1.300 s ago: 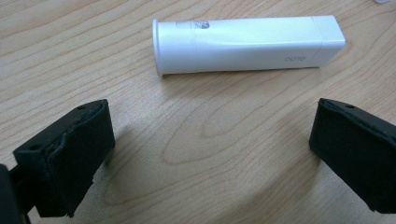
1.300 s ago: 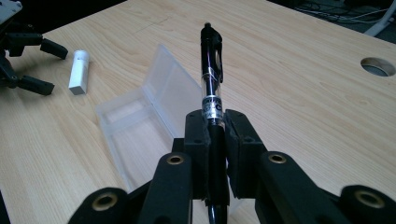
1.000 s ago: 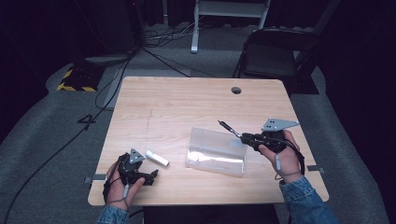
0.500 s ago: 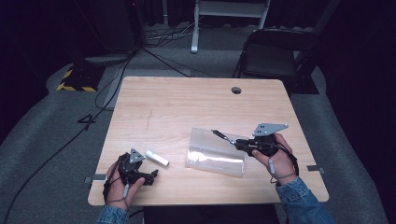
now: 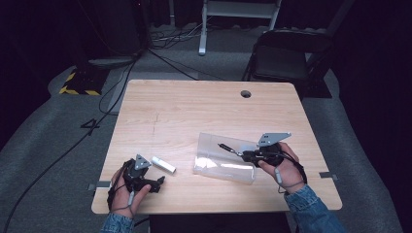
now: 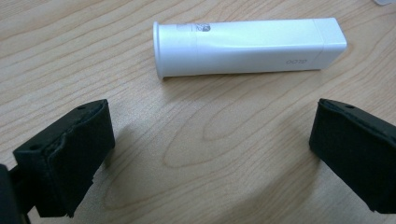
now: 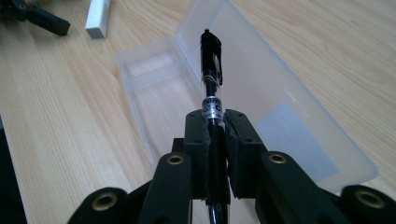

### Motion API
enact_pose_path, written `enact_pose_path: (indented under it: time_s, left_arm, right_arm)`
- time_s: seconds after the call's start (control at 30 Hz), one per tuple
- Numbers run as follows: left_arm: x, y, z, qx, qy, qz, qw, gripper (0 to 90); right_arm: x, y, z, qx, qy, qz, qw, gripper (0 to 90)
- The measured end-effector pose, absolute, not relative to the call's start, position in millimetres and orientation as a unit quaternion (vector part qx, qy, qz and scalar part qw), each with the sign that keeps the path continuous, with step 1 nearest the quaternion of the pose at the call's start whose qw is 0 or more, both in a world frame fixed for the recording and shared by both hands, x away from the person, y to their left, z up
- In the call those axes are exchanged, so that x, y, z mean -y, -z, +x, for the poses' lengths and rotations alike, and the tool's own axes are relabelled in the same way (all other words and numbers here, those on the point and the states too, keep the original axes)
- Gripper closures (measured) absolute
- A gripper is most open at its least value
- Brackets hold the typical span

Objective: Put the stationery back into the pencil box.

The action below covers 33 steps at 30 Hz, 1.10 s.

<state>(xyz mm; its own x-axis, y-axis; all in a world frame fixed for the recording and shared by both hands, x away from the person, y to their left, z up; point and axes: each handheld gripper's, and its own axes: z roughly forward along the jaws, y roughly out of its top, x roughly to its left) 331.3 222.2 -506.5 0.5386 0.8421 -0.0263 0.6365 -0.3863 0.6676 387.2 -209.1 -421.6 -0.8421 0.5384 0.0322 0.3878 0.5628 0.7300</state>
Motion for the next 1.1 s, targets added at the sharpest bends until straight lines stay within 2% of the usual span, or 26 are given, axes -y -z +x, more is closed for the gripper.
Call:
enact_pose_path:
  time_s: [1.1]
  left_arm:
    - [-222, 506, 331, -0.452, -0.161, 0.817, 0.319, 0.4]
  right_arm:
    - [193, 456, 390, -0.913, -0.341, 0.21, 0.08, 79.9]
